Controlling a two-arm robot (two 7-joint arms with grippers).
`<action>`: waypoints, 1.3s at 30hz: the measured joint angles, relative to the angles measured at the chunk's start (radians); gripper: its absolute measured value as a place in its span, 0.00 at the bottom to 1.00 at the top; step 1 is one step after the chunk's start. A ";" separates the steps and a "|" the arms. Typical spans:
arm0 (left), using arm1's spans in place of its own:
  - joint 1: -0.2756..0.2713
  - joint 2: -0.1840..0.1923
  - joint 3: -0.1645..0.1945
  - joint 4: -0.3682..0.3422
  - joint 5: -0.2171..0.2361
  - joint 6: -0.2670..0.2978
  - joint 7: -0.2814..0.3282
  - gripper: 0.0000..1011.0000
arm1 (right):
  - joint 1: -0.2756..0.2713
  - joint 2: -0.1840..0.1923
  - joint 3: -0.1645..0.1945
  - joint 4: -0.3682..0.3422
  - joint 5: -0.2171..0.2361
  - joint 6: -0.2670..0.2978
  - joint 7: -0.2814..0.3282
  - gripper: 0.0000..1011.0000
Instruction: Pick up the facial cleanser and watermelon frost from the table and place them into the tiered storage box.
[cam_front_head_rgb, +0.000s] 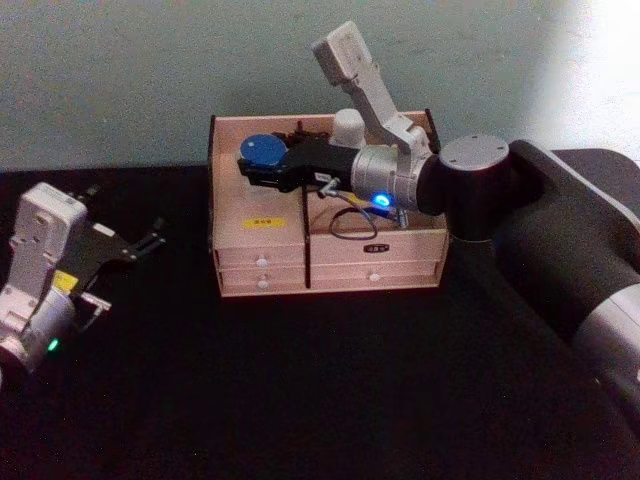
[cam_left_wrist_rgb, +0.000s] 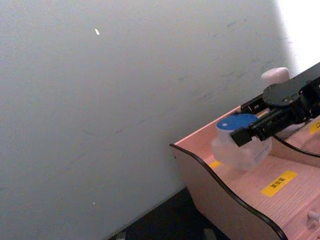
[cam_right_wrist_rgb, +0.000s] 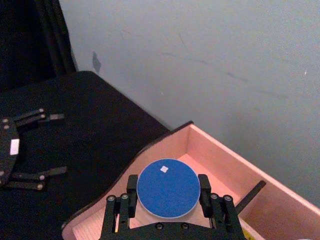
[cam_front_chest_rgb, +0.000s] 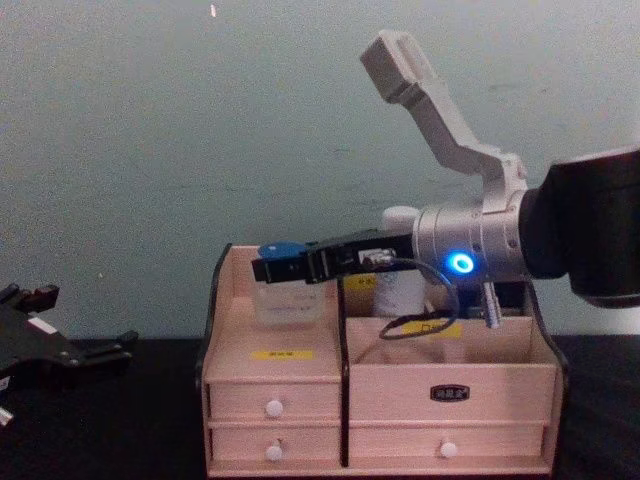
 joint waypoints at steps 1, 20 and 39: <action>0.000 0.000 0.000 0.000 0.000 0.000 0.000 0.99 | 0.000 0.000 0.000 0.000 0.000 0.000 0.000 0.71; 0.000 0.000 0.000 0.000 0.000 0.000 0.000 0.99 | 0.019 -0.030 0.016 0.060 -0.032 0.026 0.038 0.71; 0.000 0.000 0.000 0.000 0.000 0.000 0.000 0.99 | 0.018 -0.031 0.016 0.059 -0.039 0.025 0.036 0.80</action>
